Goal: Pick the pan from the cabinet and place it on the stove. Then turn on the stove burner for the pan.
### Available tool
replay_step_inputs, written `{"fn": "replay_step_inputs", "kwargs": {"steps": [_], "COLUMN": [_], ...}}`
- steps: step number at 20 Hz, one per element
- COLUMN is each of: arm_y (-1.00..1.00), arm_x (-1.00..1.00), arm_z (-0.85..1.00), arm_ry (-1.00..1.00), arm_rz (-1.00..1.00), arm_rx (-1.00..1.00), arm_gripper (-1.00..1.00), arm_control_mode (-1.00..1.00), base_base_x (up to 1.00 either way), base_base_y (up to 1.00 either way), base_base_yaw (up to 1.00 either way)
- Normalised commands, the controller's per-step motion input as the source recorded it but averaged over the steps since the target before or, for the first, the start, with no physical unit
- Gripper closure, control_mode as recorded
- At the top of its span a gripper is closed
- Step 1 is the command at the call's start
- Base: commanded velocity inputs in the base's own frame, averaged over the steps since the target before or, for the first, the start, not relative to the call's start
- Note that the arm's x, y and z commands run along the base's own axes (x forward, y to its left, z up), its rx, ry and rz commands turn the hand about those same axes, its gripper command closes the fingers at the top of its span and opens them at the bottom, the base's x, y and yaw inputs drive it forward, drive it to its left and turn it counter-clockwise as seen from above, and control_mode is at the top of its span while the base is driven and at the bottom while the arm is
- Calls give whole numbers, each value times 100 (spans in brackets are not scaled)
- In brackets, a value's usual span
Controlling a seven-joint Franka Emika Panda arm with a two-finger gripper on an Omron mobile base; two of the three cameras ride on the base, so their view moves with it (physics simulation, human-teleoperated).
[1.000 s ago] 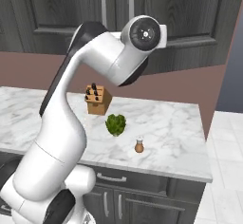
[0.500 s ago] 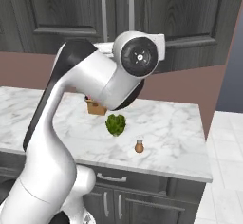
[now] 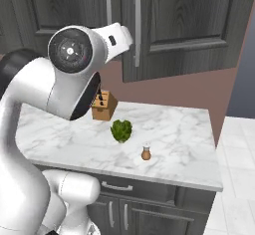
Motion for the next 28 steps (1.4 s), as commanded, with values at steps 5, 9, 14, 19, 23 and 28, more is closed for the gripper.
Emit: {"fn": "replay_step_inputs", "kwargs": {"steps": [5, 9, 14, 19, 23, 28], "arm_y": [92, 60, 11, 0, -3, -26], "arm_x": [0, 22, 50, 52, 39, 14], "arm_z": [0, -10, -20, -10, -3, 0], "arm_ry": [-11, -12, -3, 0, 0, 0], "arm_rz": [0, 0, -1, -15, -21, -26], "arm_rx": [-50, -44, -35, -30, -28, -20], "arm_gripper": [-100, -100, -100, -100, -100, -100], "arm_control_mode": [-100, -100, -100, -100, -100, -100], "base_base_x": [0, 0, 0, 0, 0, 0], "base_base_y": [0, 0, 0, 0, 0, 0], "base_base_yaw": [0, 0, 0, 0, 0, 0]}}
